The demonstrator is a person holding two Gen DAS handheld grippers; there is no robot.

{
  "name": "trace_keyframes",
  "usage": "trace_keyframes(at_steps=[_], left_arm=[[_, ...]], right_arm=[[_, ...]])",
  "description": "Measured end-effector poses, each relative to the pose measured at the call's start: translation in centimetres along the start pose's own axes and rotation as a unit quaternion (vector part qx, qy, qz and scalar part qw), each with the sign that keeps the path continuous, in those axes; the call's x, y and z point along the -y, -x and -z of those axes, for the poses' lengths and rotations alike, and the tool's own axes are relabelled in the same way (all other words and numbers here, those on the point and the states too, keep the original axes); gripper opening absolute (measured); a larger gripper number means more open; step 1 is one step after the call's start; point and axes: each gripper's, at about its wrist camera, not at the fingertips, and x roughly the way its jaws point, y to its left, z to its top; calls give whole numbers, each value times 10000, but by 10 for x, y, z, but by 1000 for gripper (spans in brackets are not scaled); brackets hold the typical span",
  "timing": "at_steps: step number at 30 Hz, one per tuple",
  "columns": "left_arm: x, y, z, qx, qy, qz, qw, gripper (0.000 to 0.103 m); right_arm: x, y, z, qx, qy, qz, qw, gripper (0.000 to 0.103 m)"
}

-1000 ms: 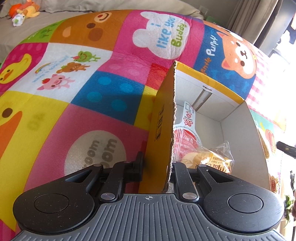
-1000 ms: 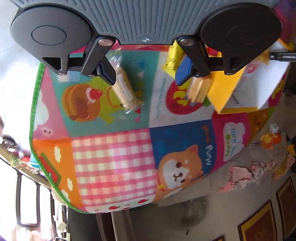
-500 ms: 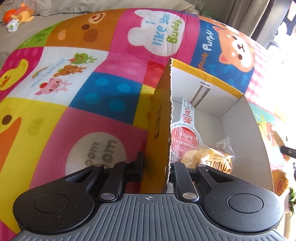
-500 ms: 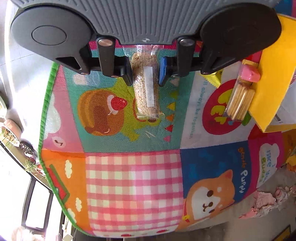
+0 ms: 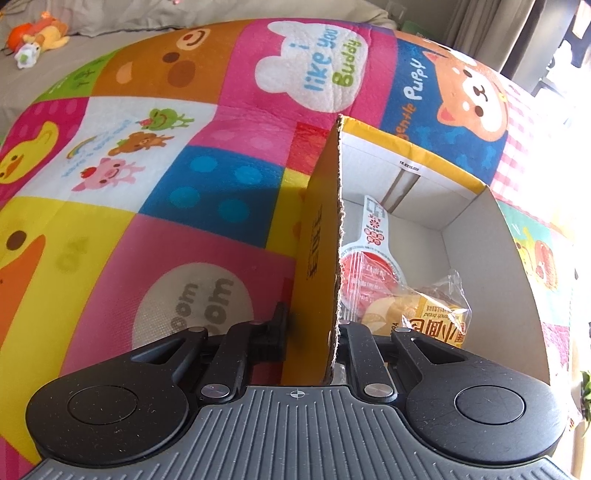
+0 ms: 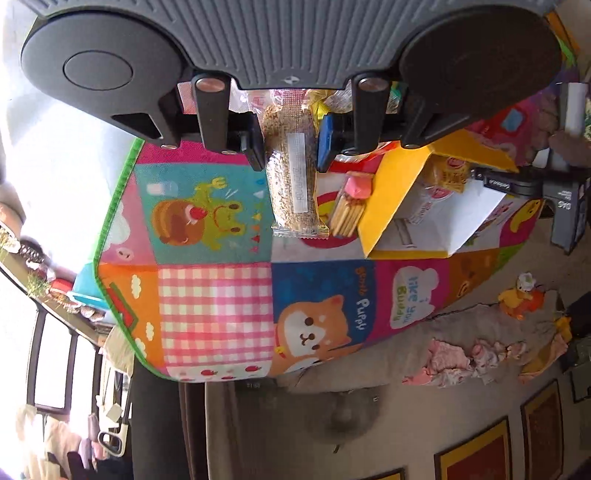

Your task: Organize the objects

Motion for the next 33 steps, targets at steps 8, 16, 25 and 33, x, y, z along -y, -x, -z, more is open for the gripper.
trace_keyframes(at_steps=[8, 16, 25, 33], left_arm=[[2, 0, 0, -11, -48, -38, 10000, 14], [0, 0, 1, 28, -11, -16, 10000, 15], [-2, 1, 2, 60, 27, 46, 10000, 15], [-3, 0, 2, 34, 50, 67, 10000, 15]], right_arm=[[-72, -9, 88, -1111, 733, -1008, 9860, 29], [-36, 12, 66, -220, 286, -350, 9987, 66], [52, -27, 69, -502, -1767, 350, 9824, 75], [28, -83, 50, -311, -1737, -137, 9842, 77]])
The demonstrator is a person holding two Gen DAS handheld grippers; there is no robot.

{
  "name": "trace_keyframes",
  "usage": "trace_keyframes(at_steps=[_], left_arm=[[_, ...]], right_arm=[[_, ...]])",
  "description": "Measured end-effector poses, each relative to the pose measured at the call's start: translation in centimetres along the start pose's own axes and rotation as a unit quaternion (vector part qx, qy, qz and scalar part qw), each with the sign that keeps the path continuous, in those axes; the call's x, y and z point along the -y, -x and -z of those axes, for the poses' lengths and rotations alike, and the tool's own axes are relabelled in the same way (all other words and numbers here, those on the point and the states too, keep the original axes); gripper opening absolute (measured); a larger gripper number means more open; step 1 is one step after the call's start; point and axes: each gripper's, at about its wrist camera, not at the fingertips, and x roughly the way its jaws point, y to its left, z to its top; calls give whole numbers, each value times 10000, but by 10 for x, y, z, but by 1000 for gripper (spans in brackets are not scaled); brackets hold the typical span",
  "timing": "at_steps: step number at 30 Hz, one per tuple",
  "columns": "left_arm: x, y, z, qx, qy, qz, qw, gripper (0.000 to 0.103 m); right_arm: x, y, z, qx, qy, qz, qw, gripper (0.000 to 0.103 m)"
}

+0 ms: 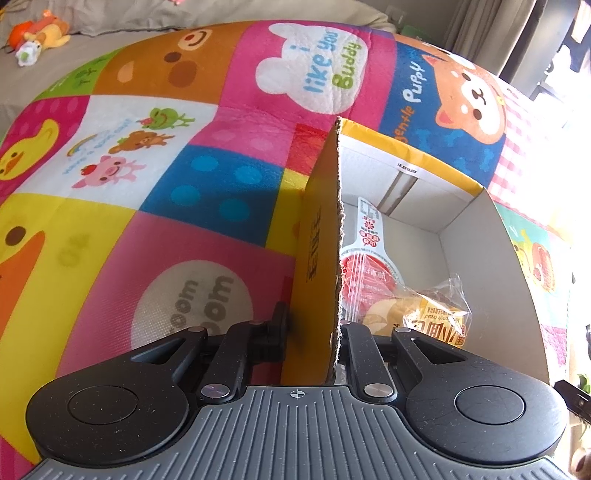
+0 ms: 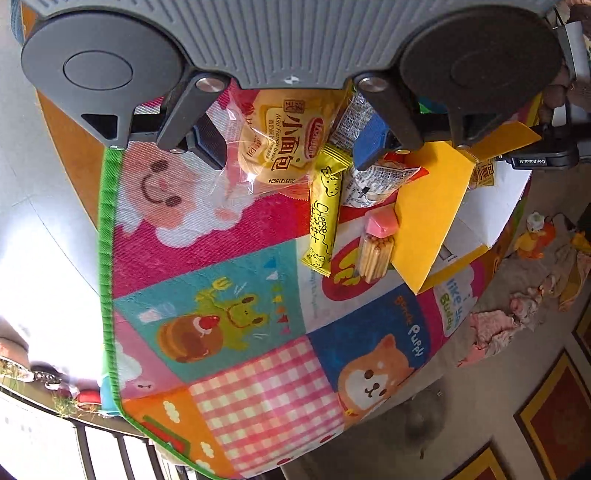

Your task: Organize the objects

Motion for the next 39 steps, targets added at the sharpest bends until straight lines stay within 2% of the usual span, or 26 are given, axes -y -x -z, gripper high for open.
trace_keyframes(at_steps=[4, 9, 12, 15, 19, 21, 25, 27, 29, 31, 37, 39], left_arm=[[0, 0, -1, -16, -23, -9, 10000, 15], [2, -1, 0, -3, -44, -31, 10000, 15], [2, 0, 0, 0, -36, -36, 10000, 15], [3, 0, 1, 13, -45, -52, 10000, 15], [2, 0, 1, 18, -43, -47, 10000, 15], [3, 0, 1, 14, -51, -59, 10000, 15], [3, 0, 1, 13, -56, -59, 10000, 15], [3, 0, 1, 18, -66, -59, 10000, 15], [3, 0, 1, 19, -70, -61, 10000, 15], [4, 0, 1, 22, -74, -70, 9999, 14], [5, 0, 0, 13, -100, -82, 9999, 14], [5, 0, 0, 9, -106, -90, 9999, 14]], right_arm=[[-11, -5, -4, -5, 295, -66, 9995, 77], [-15, 34, 3, 204, 1012, 166, 9945, 77], [-16, 61, 16, -13, 1386, 105, 9903, 77], [-25, 78, 35, -438, 1546, -242, 9867, 77], [-62, 79, 71, -893, 2042, -796, 9716, 77], [-82, 75, 86, -964, 2377, -966, 9617, 77], [-107, 55, 108, -1125, 2956, -739, 9458, 77], [-109, 47, 111, -1189, 3052, -589, 9430, 71], [-109, 46, 112, -1144, 3099, -488, 9426, 53], [-107, 47, 111, -1121, 3139, -441, 9418, 43], [-103, 52, 104, -1065, 3094, -420, 9440, 28], [-101, 55, 97, -984, 2971, -427, 9488, 28]])
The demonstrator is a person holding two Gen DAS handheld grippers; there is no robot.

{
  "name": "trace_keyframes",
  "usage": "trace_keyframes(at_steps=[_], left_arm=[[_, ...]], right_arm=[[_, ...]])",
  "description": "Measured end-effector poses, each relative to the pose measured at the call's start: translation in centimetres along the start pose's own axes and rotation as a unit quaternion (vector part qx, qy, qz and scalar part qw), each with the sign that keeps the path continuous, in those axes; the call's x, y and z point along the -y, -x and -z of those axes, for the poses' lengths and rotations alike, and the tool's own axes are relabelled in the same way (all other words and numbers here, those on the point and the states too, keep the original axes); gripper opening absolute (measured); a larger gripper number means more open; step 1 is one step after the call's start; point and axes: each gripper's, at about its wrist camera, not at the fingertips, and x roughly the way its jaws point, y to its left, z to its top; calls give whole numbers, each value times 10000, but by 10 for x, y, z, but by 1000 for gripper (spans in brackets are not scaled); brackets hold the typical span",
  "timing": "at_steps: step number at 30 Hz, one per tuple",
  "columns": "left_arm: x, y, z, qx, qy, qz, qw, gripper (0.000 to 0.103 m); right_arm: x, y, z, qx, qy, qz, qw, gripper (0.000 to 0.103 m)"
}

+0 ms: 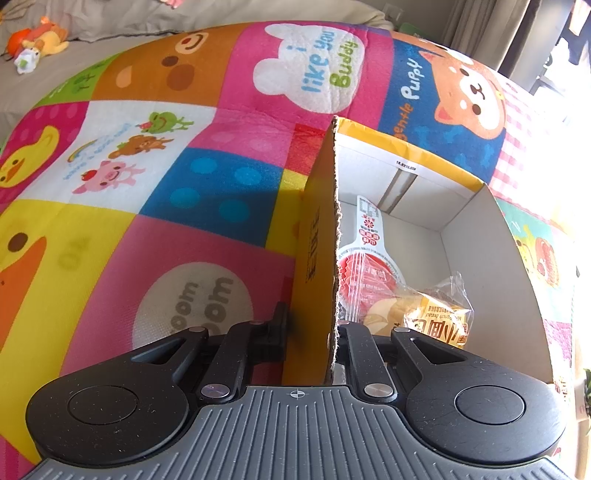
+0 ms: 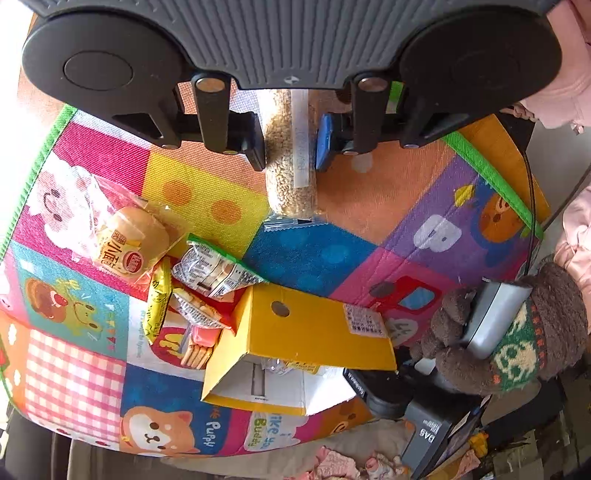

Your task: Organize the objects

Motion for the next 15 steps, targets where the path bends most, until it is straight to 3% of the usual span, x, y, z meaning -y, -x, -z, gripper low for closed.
trace_keyframes(at_steps=[9, 15], left_arm=[[3, -1, 0, -2, -85, -83, 9999, 14], [3, -1, -1, -20, -60, -102, 9999, 13]], right_arm=[[32, 29, -41, 669, -422, 44, 9969, 28], [49, 62, -99, 1486, -685, -19, 9865, 28]])
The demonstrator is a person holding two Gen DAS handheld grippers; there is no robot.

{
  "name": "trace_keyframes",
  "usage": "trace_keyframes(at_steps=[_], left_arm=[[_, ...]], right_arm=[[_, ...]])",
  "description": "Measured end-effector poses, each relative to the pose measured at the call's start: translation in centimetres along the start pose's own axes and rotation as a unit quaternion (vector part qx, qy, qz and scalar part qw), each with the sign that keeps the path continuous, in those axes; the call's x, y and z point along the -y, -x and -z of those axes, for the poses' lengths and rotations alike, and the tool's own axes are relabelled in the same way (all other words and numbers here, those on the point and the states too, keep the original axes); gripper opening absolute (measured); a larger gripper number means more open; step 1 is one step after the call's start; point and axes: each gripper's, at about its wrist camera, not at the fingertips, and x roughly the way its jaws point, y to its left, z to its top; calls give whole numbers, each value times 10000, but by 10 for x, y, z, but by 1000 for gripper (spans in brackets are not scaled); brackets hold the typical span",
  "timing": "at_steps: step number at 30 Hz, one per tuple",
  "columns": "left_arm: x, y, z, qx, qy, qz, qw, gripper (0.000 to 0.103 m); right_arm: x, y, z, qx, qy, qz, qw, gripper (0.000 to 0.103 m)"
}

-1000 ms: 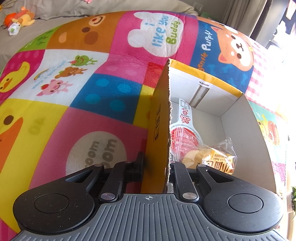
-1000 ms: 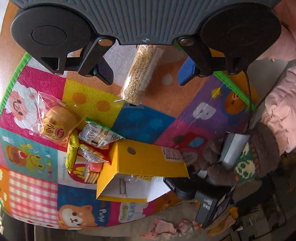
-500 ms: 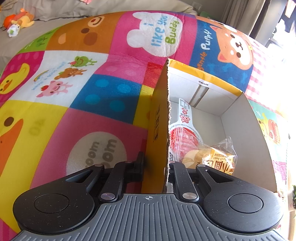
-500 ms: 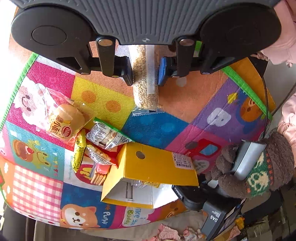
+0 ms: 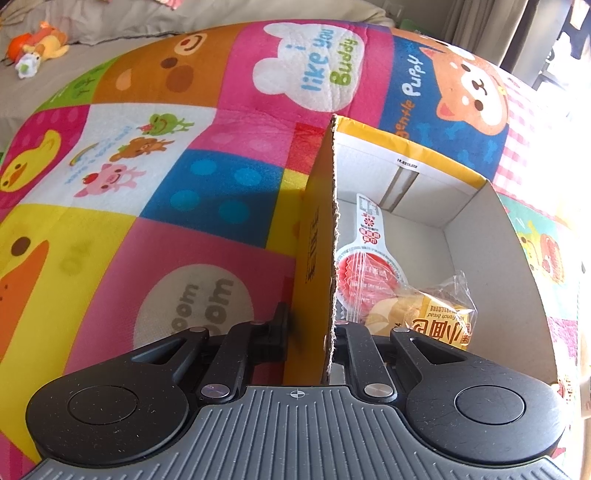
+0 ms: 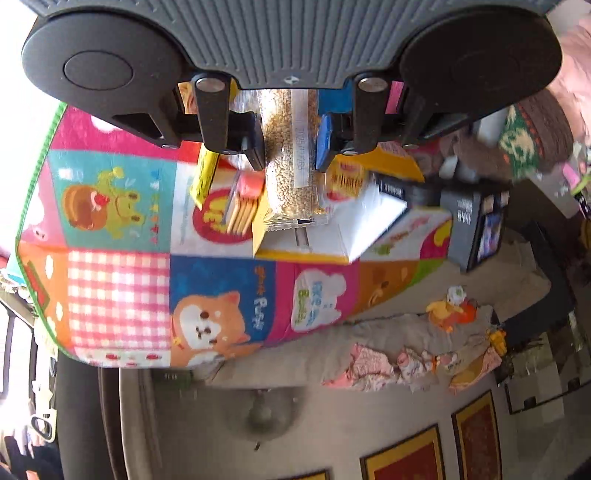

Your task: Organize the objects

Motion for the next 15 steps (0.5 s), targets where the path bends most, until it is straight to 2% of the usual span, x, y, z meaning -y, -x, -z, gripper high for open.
trace_keyframes(at_steps=[3, 7, 15], left_arm=[[0, 0, 0, 5, 7, 8, 10000, 13], [-2, 0, 1, 7, 29, 62, 10000, 14], [-5, 1, 2, 28, 42, 134, 9999, 14]], right_arm=[[-2, 4, -36, 435, -130, -116, 9989, 28], [-12, -5, -69, 785, -160, -183, 9966, 28], [-24, -47, -93, 758, -287, -56, 9967, 28]])
